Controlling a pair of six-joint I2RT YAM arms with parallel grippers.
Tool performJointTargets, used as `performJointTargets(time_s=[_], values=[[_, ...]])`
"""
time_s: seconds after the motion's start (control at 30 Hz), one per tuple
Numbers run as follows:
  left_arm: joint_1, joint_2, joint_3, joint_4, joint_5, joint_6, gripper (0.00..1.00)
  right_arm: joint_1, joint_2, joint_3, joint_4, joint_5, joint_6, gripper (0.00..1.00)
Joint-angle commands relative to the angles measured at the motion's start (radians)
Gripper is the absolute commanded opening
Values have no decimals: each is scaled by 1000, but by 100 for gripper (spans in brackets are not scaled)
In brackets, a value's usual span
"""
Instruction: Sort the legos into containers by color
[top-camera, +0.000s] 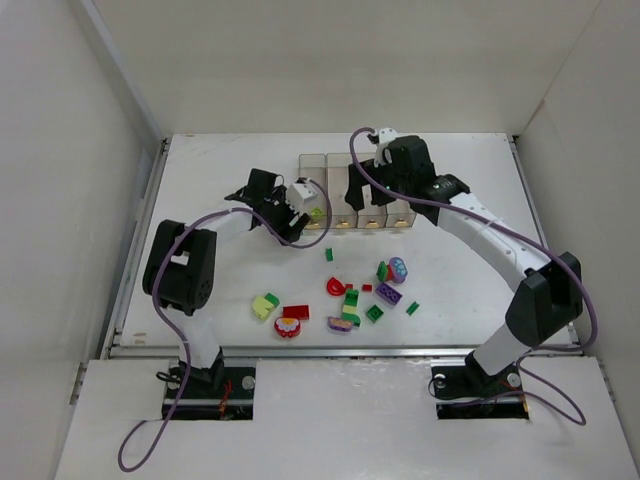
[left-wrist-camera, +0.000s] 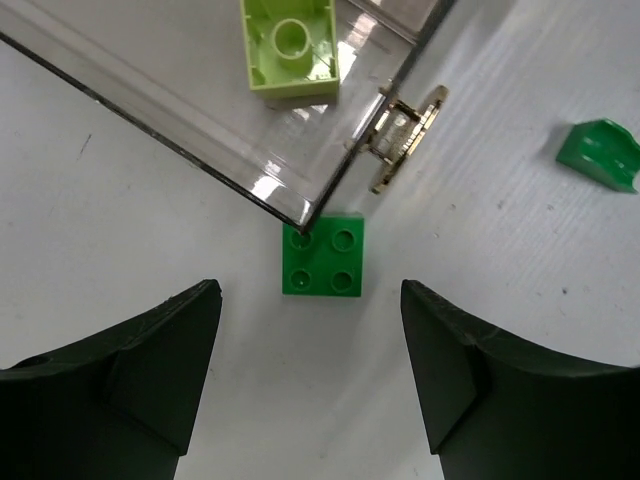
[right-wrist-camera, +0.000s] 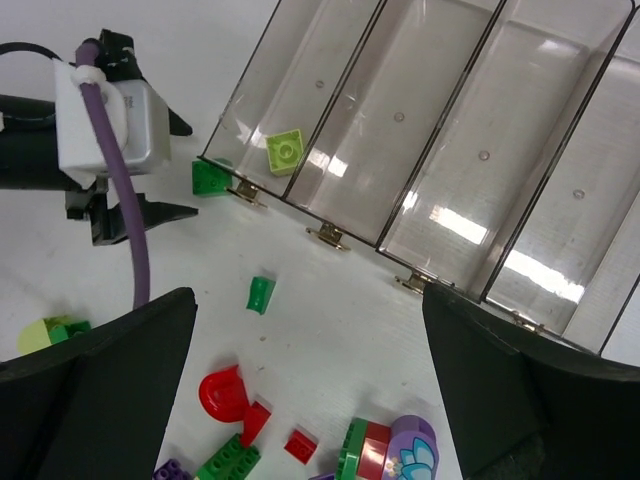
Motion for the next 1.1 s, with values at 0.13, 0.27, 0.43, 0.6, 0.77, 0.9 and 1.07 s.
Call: performJointTargets(time_s=[0.13,0.27,0.43,0.6,0.77,0.9,1.07], values=[[-11,67,16,102,-58,-139,65,0,-39,-3,34,33,-10,100],[-20,67,16,102,-49,-113,54,0,-39,6,34,42,-10,100],[-20,76,16,111,-49,-137,21,0,-30,6,25,31,-10,100],[9,63,25,-28,-15,-88,0,0,-30,6,15,31,-10,100],[104,-4,70,-134,-13,-8,0,0,-30,6,15,41,1,100],[138,-15,189,-160,-14,-7,0,-10,-30,6,26,67,45,100],[48,56,465,-94,0,-177,0,-67,-30,6,35,152,142,100]])
